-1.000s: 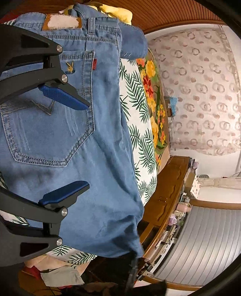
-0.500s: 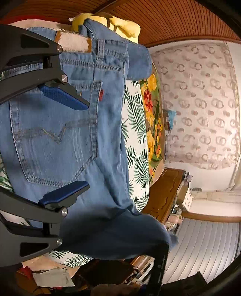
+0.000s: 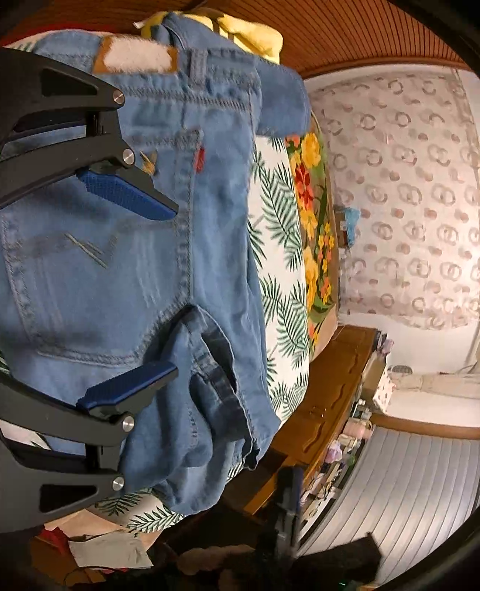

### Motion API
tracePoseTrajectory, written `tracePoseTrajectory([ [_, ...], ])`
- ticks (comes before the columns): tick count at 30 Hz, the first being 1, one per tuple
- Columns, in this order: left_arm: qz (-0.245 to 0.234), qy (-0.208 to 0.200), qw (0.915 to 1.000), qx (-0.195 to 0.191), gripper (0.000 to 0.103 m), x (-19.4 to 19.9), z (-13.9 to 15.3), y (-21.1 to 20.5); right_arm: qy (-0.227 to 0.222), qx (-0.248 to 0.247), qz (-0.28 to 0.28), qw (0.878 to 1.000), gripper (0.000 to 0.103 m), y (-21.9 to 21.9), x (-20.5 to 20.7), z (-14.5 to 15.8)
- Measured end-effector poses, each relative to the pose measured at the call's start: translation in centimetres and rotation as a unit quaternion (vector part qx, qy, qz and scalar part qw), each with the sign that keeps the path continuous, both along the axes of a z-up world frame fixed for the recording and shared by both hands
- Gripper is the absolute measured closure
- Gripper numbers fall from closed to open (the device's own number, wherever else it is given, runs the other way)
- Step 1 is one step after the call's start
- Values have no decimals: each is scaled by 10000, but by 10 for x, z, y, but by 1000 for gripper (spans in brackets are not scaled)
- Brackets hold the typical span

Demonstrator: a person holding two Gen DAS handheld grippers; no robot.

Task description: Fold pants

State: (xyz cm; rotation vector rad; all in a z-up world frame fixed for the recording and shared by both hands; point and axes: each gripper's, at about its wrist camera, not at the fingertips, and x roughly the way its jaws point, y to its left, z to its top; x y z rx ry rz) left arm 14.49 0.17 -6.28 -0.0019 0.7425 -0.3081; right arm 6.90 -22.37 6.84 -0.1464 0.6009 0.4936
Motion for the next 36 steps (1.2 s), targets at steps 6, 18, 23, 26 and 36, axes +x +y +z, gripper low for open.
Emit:
tracePoseTrajectory([
  [6, -339, 301, 9988, -172, 34, 26, -8, -18, 303, 35, -396, 9988, 54, 3, 12, -23],
  [18, -605, 735, 9954, -110, 78, 49, -36, -40, 808, 313, -390, 9955, 52, 8, 38, -35],
  [23, -713, 505, 9962, -20, 95, 36, -24, -43, 834, 431, -181, 9954, 99, 5, 48, -33],
  [26, -691, 200, 9973, -134, 96, 20, -2, -35, 532, 527, -86, 9972, 99, 10, 47, -12],
  [36, -45, -746, 9959, -514, 97, -50, 74, 38, -504, 520, 904, 9933, 100, 92, 34, 75],
])
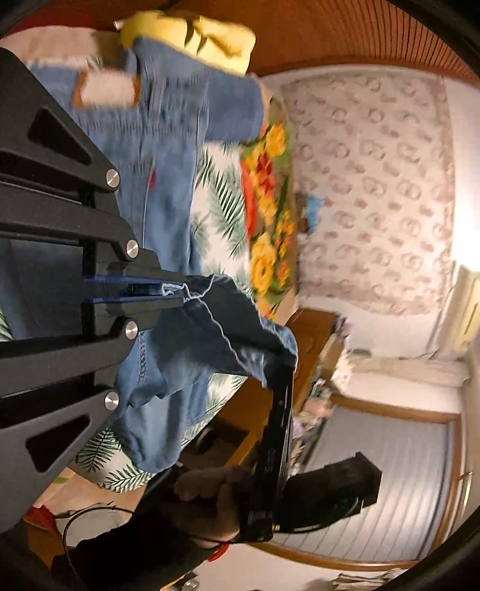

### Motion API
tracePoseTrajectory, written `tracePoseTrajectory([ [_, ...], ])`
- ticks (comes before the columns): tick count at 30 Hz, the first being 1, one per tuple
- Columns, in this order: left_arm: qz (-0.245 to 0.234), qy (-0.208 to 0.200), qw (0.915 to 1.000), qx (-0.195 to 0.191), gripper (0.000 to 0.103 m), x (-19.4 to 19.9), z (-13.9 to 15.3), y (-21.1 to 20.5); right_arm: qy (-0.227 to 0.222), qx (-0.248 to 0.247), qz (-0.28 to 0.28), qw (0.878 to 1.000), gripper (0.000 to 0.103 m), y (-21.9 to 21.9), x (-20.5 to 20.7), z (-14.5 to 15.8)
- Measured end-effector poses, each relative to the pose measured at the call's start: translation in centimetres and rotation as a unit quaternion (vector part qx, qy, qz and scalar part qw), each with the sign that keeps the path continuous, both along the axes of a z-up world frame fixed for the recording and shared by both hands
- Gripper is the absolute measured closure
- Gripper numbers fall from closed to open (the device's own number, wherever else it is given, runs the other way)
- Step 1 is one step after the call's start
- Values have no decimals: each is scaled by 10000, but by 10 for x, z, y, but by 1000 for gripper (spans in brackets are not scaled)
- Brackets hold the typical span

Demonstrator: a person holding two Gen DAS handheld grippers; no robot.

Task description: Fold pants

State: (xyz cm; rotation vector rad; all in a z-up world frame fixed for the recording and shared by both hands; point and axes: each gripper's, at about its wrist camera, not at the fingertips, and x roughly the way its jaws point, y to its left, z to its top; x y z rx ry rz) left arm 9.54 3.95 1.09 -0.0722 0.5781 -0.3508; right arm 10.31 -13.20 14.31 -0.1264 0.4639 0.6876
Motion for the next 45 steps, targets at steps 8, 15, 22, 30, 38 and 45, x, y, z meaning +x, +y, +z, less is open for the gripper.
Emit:
tracePoseTrajectory([
  [8, 754, -160, 9970, -98, 97, -37, 7, 60, -314, -24, 788, 9964, 100, 84, 6, 21],
  [15, 1276, 129, 9916, -169, 97, -48, -22, 96, -245, -300, 1228, 9917, 100, 147, 48, 1],
  [22, 1495, 492, 9874, -144, 97, -47, -52, 118, 12, -573, 1368, 9889, 100, 173, 78, -15],
  [30, 1676, 812, 9825, -28, 95, -40, -74, 122, 474, -853, 1364, 9858, 89, 209, 105, -34],
  [38, 1596, 661, 9849, 109, 57, -36, -66, 113, 410, -748, 924, 9921, 50, 176, 104, -28],
  [45, 1388, 734, 9872, 292, 69, -25, -75, 106, 557, -812, 346, 9945, 49, 96, 78, -66],
])
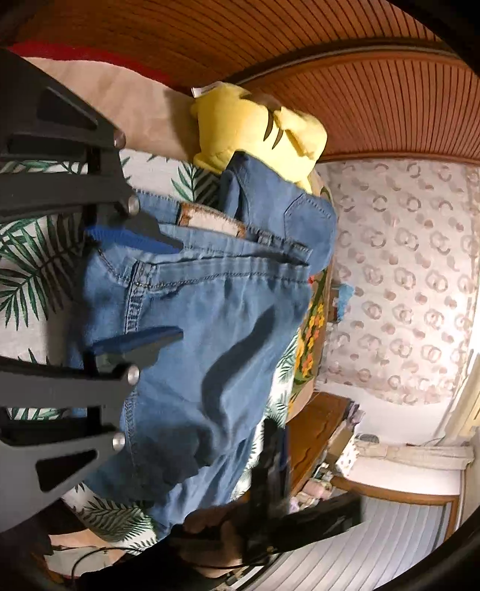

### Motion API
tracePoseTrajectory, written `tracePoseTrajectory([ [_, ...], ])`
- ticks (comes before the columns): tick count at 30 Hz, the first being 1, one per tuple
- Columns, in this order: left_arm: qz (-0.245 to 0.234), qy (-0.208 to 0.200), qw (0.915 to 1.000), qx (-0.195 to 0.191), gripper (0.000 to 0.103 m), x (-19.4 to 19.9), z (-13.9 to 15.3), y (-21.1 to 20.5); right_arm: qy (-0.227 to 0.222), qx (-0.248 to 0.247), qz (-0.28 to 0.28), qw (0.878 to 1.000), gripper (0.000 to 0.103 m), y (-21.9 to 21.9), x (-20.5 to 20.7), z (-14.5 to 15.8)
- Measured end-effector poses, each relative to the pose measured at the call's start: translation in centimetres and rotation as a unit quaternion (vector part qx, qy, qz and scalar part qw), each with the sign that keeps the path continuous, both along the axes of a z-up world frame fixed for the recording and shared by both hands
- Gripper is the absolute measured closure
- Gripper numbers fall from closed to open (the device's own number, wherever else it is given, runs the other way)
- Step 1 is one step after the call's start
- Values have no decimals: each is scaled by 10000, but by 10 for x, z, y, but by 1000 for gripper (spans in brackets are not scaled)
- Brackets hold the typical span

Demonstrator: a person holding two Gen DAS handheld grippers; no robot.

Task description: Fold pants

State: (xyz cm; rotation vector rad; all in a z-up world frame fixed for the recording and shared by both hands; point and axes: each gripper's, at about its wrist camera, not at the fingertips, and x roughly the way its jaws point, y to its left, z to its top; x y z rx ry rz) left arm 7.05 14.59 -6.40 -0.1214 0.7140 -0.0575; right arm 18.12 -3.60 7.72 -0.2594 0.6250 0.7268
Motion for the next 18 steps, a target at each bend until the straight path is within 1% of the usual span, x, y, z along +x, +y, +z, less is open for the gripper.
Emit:
tracePoseTrajectory([
  [3, 35, 260, 9997, 23, 69, 8, -10, -1, 116, -116, -311, 9994, 49, -24, -7, -22],
  [6, -5, 527, 9986, 54, 69, 12, -24, -2, 390, 2, -575, 9976, 49, -42, -8, -41],
  [8, 55, 660, 9977, 158, 67, 15, -30, -3, 453, 45, -682, 9966, 49, -46, -8, -48],
  [14, 59, 737, 9970, 224, 63, 16, -33, -6, 464, -27, -1000, 9939, 49, -52, -12, -66],
  [18, 50, 773, 9965, 301, 63, 16, -35, -10, 473, -29, -1024, 9936, 49, -56, -11, -72],
])
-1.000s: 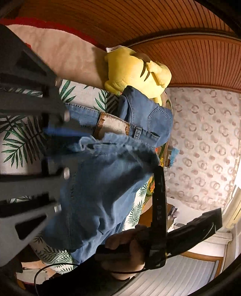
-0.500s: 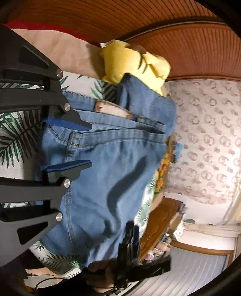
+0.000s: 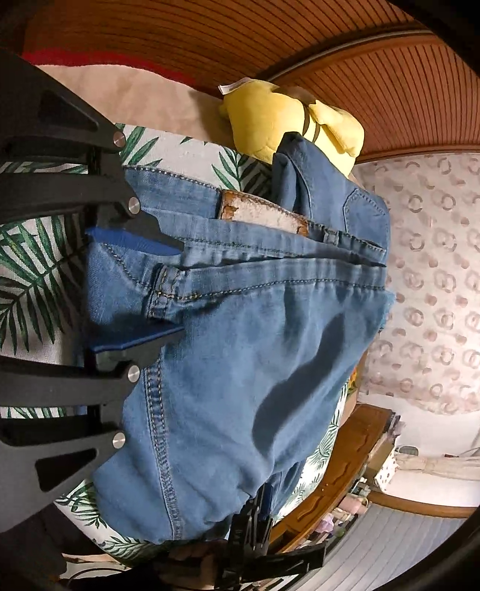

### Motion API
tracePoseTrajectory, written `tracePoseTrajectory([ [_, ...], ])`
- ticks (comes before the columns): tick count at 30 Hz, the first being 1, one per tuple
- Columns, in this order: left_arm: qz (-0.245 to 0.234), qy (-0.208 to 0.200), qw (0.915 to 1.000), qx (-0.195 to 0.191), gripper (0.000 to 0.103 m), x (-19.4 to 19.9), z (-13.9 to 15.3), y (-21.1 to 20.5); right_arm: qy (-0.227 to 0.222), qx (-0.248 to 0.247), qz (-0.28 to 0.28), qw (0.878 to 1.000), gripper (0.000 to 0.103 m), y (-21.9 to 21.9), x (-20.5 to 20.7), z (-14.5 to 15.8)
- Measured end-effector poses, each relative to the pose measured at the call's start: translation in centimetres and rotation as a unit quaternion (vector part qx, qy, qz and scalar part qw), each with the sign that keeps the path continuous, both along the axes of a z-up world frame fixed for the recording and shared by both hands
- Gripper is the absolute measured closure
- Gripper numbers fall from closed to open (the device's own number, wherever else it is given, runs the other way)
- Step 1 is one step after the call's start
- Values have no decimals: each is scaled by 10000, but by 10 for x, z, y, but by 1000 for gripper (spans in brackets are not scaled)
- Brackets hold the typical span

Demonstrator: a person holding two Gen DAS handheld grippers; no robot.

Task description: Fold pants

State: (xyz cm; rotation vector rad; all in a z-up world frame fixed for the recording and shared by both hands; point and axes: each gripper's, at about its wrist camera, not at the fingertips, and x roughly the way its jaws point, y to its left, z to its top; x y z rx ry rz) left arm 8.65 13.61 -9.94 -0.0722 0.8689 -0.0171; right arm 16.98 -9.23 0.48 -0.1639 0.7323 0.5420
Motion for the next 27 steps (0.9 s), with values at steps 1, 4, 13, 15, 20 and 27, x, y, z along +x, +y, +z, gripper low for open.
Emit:
tracePoseTrajectory([
  [1, -1, 2, 10000, -43, 63, -1, 0, 0, -10, 28, -4, 10000, 49, 0, -1, 1],
  [4, -128, -74, 9997, -188, 63, -5, 2, -4, -55, -4, 2, 10000, 49, -4, -5, -2],
  [13, -268, -339, 9988, -222, 85, -17, 20, -9, -48, 63, -49, 10000, 49, -12, -8, -6],
  [15, -166, -624, 9972, -371, 85, -26, 38, 0, -34, 141, -86, 9999, 49, -15, -5, -6],
  [20, 36, -823, 9958, -407, 85, -34, 62, 23, 8, 379, -125, 9992, 49, -25, -3, -4],
  [27, 27, -480, 9986, -237, 66, -24, 42, 16, 146, 820, 56, 9965, 49, -30, 6, 19],
])
